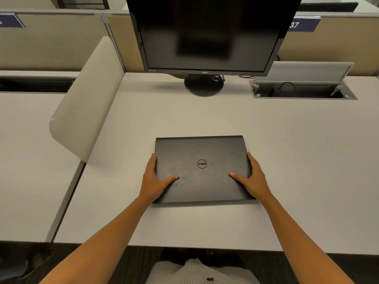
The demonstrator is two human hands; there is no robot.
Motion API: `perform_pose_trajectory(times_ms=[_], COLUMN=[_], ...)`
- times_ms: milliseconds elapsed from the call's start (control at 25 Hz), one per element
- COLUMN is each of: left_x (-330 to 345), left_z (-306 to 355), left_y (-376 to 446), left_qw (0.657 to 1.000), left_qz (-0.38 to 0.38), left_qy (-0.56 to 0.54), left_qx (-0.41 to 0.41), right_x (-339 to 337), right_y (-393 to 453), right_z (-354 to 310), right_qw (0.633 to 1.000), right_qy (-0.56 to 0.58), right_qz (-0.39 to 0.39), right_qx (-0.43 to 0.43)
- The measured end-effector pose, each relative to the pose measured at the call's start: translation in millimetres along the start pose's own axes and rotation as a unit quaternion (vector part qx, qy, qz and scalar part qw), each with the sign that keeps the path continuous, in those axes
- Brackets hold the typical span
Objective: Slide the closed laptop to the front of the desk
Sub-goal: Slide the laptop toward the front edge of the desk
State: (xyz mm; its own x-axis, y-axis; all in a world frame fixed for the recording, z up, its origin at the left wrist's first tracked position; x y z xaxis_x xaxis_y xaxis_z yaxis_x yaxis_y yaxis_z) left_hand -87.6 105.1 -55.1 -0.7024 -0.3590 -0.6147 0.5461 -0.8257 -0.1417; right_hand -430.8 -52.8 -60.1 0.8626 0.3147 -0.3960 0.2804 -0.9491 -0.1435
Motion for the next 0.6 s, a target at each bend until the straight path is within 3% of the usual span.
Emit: perform_pose_trajectory(times_ms=[600], left_x=[3.6], left_z=[4.0], left_y=[-10.2], left_qw=[1.0], left_qz=[-0.01], left_qy=[0.006], left_qx=[0.01], right_x=[-11.6], right_y=[-30.5], right_z=[5.4], right_qw=[0.999], right_qy=[0.014], right_qz=[0.027], right_qx=[0.009])
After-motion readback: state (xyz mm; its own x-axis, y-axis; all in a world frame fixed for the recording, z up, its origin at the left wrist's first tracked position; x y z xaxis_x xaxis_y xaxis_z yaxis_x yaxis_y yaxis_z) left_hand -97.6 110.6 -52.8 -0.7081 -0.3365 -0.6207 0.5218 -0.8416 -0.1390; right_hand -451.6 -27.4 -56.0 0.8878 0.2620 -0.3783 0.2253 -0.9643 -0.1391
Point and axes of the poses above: each hand's wrist, its own y-axis towards the middle knuckle, its own x-axis out of the palm, z = x × y, the point moved 7 cm from there along y, towards the middle knuckle, and after that the axes turned 8 degrees about y, right-handed, at the moved point
